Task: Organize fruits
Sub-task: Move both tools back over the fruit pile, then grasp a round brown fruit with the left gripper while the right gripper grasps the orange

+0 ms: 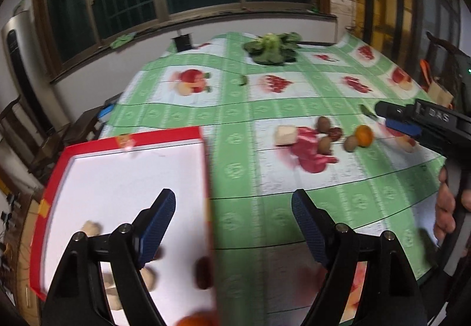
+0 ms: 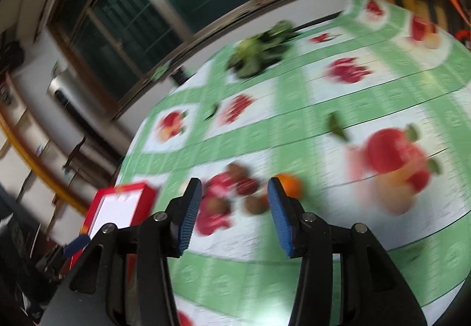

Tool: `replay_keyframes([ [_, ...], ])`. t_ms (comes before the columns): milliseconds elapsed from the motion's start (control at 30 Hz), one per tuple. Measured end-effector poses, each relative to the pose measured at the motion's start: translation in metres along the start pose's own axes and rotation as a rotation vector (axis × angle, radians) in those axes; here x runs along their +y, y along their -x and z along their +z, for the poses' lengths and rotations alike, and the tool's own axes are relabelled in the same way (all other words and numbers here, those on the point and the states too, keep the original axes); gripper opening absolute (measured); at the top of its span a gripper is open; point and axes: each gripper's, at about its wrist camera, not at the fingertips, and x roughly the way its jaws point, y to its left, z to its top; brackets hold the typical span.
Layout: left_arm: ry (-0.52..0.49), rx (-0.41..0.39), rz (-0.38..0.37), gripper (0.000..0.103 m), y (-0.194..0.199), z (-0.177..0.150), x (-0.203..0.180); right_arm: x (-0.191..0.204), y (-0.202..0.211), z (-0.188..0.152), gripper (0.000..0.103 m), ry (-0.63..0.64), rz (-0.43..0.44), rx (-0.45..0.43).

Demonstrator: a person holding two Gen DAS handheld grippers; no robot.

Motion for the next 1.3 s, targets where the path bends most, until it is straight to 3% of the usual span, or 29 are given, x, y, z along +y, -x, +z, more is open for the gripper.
replay_keyframes([
  [133, -0.053, 0.019, -0.048, 0.081, -0.009, 0.008, -0.033, -0.014, -0.013, 0.010, 0.048, -0.026, -0.012, 0.059],
  [367, -0.076, 0.059, -0.107, 0.081, -0.024, 0.013, -0.062, -0.008, -0.044, 0.002, 0.048, 0.088, -0.109, 0.197],
  [433, -0.081, 0.074, -0.127, 0.081, -0.030, 0.016, -0.070, -0.002, -0.046, 0.001, 0.047, 0.146, -0.135, 0.199],
  [500, -0.088, 0.086, -0.137, 0.081, -0.035, 0.018, -0.075, -0.001, -0.051, 0.001, 0.035, 0.175, -0.139, 0.218],
  [600, -0.096, 0.100, -0.156, 0.080, -0.045, 0.023, -0.085, -0.007, -0.050, 0.006, 0.034, 0.144, -0.116, 0.235],
  [700, -0.087, 0.123, -0.188, 0.064, -0.056, 0.029, -0.095, -0.019, -0.039, 0.016, 0.034, 0.045, -0.053, 0.202],
  [900, -0.035, 0.166, -0.211, 0.059, -0.086, 0.044, -0.108, -0.044, -0.020, 0.031, 0.034, -0.105, -0.024, 0.136],
  [1067, -0.017, 0.173, -0.198, 0.043, -0.105, 0.050, -0.114, -0.048, -0.013, 0.034, 0.034, -0.154, 0.007, 0.112],
  [1200, -0.035, 0.147, -0.200, 0.022, -0.109, 0.054, -0.119, -0.047, -0.014, 0.034, 0.034, -0.155, 0.014, 0.119],
  [1300, -0.023, 0.148, -0.216, 0.022, -0.106, 0.052, -0.114, -0.050, -0.014, 0.035, 0.034, -0.160, 0.013, 0.115],
])
